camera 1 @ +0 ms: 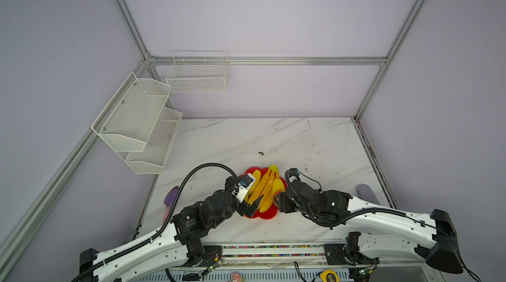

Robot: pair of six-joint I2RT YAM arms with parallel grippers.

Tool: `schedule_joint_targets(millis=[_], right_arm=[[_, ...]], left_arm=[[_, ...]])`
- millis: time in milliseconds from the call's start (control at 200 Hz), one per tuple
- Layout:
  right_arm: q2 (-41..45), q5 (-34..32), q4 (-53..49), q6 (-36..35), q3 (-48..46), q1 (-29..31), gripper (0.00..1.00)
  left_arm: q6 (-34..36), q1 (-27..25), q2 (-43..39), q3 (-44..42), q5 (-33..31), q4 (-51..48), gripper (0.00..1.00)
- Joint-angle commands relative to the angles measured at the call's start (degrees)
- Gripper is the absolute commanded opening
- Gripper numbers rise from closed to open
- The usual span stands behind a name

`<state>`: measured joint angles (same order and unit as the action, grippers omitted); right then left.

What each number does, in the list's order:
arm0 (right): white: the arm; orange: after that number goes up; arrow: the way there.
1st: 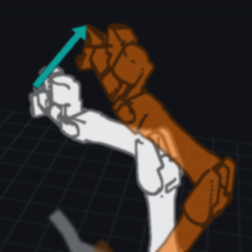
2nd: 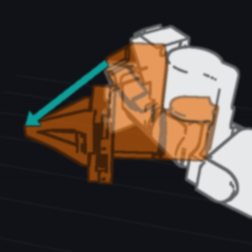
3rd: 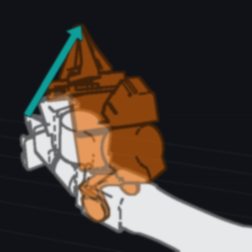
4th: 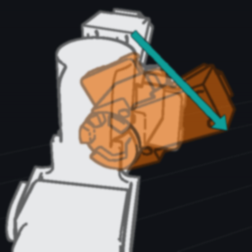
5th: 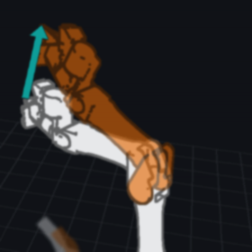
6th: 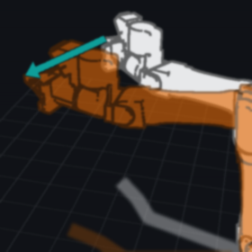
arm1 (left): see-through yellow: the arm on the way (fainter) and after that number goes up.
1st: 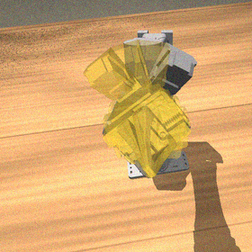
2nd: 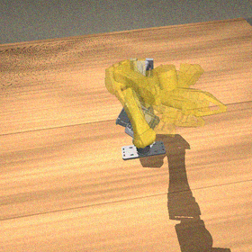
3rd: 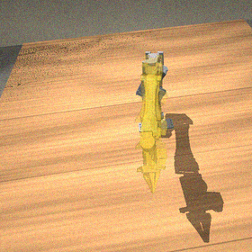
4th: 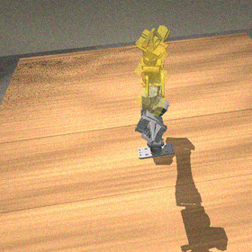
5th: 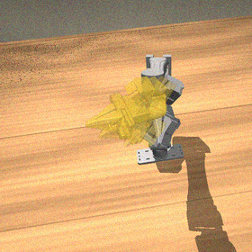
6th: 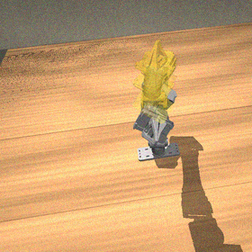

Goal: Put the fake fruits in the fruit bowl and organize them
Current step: 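Lift the apple over the bowl and drop it onto the bananas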

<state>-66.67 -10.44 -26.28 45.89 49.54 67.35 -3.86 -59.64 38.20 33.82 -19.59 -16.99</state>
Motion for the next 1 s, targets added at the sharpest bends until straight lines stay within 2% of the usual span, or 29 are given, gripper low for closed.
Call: schedule_joint_targets(millis=[0,125,285,475,765,995], right_arm=[[-3.7,1.3,5.9,-3.7,0.6,2.3,0.49],[-7.4,-0.1,9.8,-4.2,2.3,2.8,0.49],[-15.2,-4.7,8.7,-4.1,8.3,2.7,0.5],[-22.5,-5.6,8.4,-4.6,11.5,-0.9,0.5],[-26.1,-4.5,9.0,-7.2,12.4,-3.4,0.52],[-28.4,-3.4,9.5,-8.5,13.0,-3.9,0.6]], left_arm=[[-1.1,0.3,-1.7,0.0,-3.1,-1.6,1.0],[-1.7,0.3,-2.2,0.1,-5.3,-1.9,1.0],[-2.6,0.3,-3.0,0.2,-8.3,-1.7,1.0],[-4.6,0.4,-5.4,0.0,-15.3,-4.6,1.0],[-5.6,0.4,-9.8,-1.6,-16.4,-5.9,1.0],[-5.5,0.6,-9.1,-1.7,-15.7,-5.7,1.0]])
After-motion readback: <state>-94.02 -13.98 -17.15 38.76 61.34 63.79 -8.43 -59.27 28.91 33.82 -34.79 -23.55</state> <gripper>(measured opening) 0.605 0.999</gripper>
